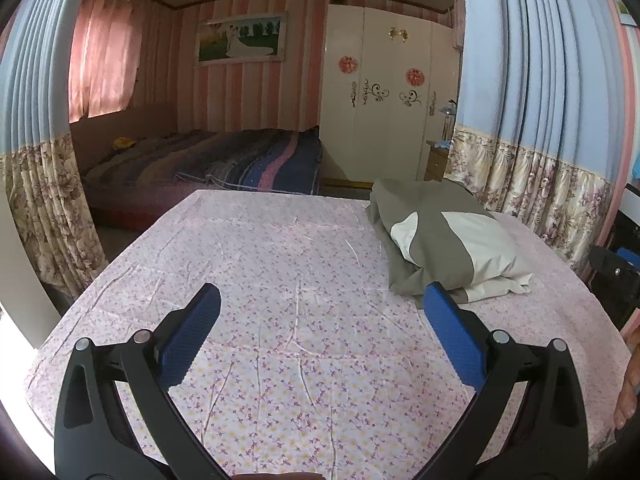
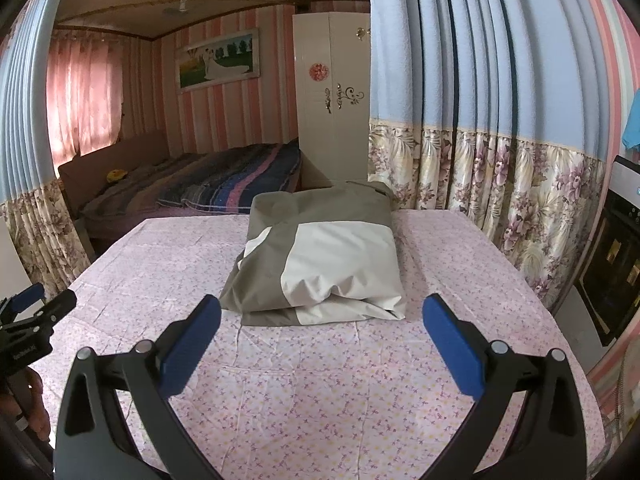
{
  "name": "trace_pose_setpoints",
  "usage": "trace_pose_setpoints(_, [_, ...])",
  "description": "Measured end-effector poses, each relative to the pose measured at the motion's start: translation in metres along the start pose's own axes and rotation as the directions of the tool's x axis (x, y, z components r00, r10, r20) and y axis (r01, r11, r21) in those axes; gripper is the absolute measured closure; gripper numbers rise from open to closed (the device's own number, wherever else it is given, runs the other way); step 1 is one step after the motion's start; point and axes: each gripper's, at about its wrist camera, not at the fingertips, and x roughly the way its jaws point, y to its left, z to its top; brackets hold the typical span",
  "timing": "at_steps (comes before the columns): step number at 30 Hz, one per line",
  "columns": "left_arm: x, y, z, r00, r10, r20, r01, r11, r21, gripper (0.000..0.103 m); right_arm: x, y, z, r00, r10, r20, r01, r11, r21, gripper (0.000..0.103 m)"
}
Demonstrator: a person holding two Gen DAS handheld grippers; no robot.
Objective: Fold large clothes
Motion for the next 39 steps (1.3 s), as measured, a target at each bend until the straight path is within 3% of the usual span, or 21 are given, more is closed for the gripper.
trace_pose_setpoints(4, [-0.004, -0.006, 0.001, 0.999, 0.038, 0.015, -0.039, 0.998, 0.041, 0.003, -0.001, 0.001, 0.0, 1.0, 0.001, -0.002, -0.001, 1.0, 0.001, 0.002])
trace_pose_setpoints(10, [-0.003, -0.003, 0.001, 1.0, -0.019, -0.01, 0.019, 1.0, 0.007, 0.003, -0.003, 0.002, -0.001, 1.0, 0.002, 0.003, -0.002, 1.0, -0.005, 0.002])
trace_pose_setpoints(30, [-0.006, -0.004, 0.001, 0.999, 0.043, 0.009, -0.043, 0.999, 0.002, 0.003, -0.004, 0.006, 0.002, 1.0, 0.012, -0.003, -0.012, 1.0, -0.015, 0.002])
trace_pose_setpoints(36, [-0.012, -0.005, 0.002, 0.996, 0.069, 0.055, -0.07, 0.997, 0.015, 0.003, -0.005, 0.007, 0.005, 1.0, 0.015, -0.009, -0.015, 1.0, -0.012, 0.002])
trace_pose_setpoints(39, [-0.009, -0.003, 0.004, 0.997, 0.067, 0.033, -0.067, 0.998, 0.004, 0.003, -0.005, 0.007, 0.005, 1.0, 0.016, -0.007, -0.016, 1.0, -0.012, 0.002])
